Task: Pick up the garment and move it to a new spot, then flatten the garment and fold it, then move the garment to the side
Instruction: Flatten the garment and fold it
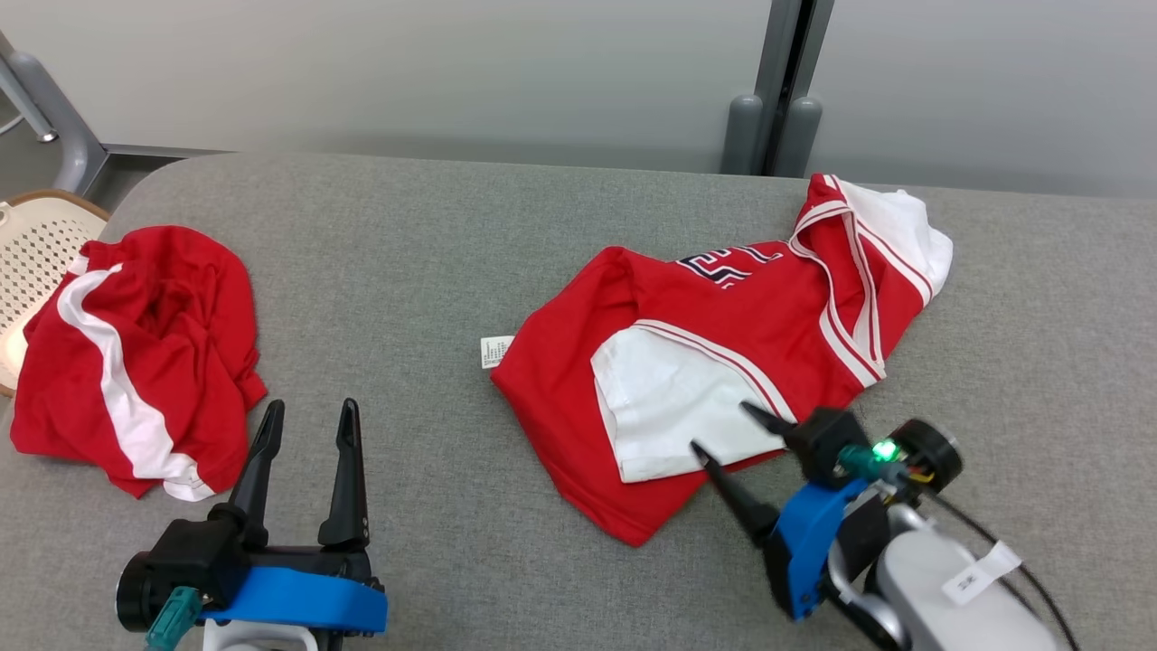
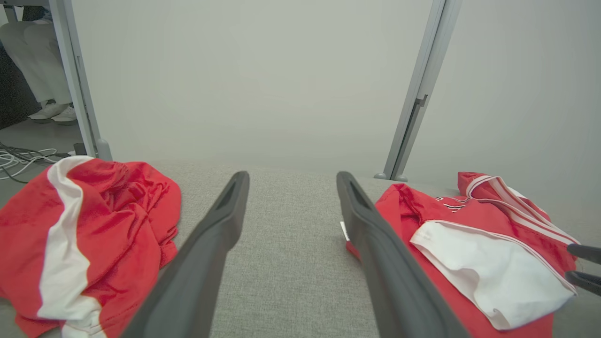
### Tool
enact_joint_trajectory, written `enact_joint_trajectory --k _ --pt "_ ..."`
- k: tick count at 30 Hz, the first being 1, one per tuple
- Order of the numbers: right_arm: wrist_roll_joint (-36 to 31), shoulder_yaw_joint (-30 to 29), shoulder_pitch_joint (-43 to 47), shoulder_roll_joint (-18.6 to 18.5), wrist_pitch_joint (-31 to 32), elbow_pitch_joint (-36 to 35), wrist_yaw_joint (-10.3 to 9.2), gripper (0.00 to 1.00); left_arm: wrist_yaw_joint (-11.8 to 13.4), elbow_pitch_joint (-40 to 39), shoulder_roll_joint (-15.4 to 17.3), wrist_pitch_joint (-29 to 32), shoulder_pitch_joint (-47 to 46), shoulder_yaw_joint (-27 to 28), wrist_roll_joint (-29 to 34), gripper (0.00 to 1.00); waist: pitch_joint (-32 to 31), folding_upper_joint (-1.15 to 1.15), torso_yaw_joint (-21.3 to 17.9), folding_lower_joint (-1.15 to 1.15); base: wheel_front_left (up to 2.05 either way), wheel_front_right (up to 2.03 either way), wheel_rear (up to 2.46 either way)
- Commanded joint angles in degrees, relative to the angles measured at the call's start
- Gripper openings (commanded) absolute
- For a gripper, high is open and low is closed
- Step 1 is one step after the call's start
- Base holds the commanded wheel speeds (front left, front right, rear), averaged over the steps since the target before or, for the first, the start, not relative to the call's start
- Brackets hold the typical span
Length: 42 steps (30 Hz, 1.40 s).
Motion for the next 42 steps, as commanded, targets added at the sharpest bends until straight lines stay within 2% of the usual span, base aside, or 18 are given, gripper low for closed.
enact_joint_trajectory --k 1,6,14,28,29,30,31,32,33,34,38,42 --pt "0.3 0.6 1.5 0.5 0.4 -1.0 0.01 1.00 0.1 -0.3 0.1 -0.3 0.3 0.2 -0.2 1.00 0.0 0.00 0.1 0.00 0.00 0.00 0.00" --pt "-1.1 2.9 2.5 1.7 2.5 -2.3 0.01 1.00 -0.1 -0.4 0.2 -0.3 0.7 0.1 -0.3 1.00 0.2 0.00 0.6 0.00 0.00 0.00 0.00" --pt "-3.0 7.1 -1.1 2.9 5.0 4.0 0.01 1.00 -0.5 -0.2 -0.1 -0.3 0.0 -0.5 -0.4 1.00 0.6 0.00 2.7 0.00 0.00 0.00 0.00" --pt "-8.0 3.1 -6.0 6.9 1.3 15.2 0.00 1.00 -0.4 -0.1 0.1 -0.3 0.9 -0.3 -0.7 1.00 0.5 0.00 4.2 0.00 0.00 0.00 0.00" --pt "-7.8 2.9 -6.4 7.2 1.2 15.9 0.01 0.95 -0.4 -0.2 0.1 -0.3 0.9 -0.4 -0.7 1.00 0.5 0.00 4.2 0.00 0.00 0.00 0.00" --pt "-8.1 2.8 -6.8 7.4 1.2 16.6 0.01 0.65 -0.3 -0.2 0.0 -0.3 0.8 -0.3 -0.7 1.00 0.5 0.00 4.1 0.00 0.00 0.00 0.00" --pt "-8.1 2.9 -7.1 7.7 1.3 17.3 0.01 0.59 -0.3 -0.2 0.0 -0.3 0.7 -0.3 -0.7 1.00 0.5 0.00 4.0 0.00 0.00 0.00 0.00" --pt "-8.0 2.8 -7.4 7.9 1.2 17.9 0.01 0.23 -0.3 -0.3 0.0 -0.3 0.7 -0.3 -0.7 1.00 0.5 0.00 4.0 0.00 0.00 0.00 0.00" --pt "-8.0 2.8 -7.9 8.2 1.1 18.5 0.01 0.08 -0.3 -0.3 0.0 -0.3 0.6 -0.2 -0.7 1.00 0.5 0.00 3.9 0.00 0.00 0.00 0.00" --pt "-7.9 2.8 -8.2 8.4 1.4 19.2 0.01 0.00 -0.3 -0.4 -0.1 -0.3 0.6 -0.2 -0.7 1.00 0.5 0.00 3.9 0.00 0.00 0.00 0.00" --pt "-7.0 2.9 -9.7 9.0 1.2 21.1 0.01 0.00 -0.3 -0.5 -0.1 -0.3 0.4 0.0 -0.7 1.00 0.5 0.00 3.7 0.00 0.00 0.00 0.00" --pt "-5.2 0.8 -9.9 8.8 -1.9 20.2 0.01 0.00 -0.2 -0.4 -0.2 -0.3 0.9 0.3 -0.7 1.00 0.0 0.00 3.3 0.00 0.00 0.00 0.00"
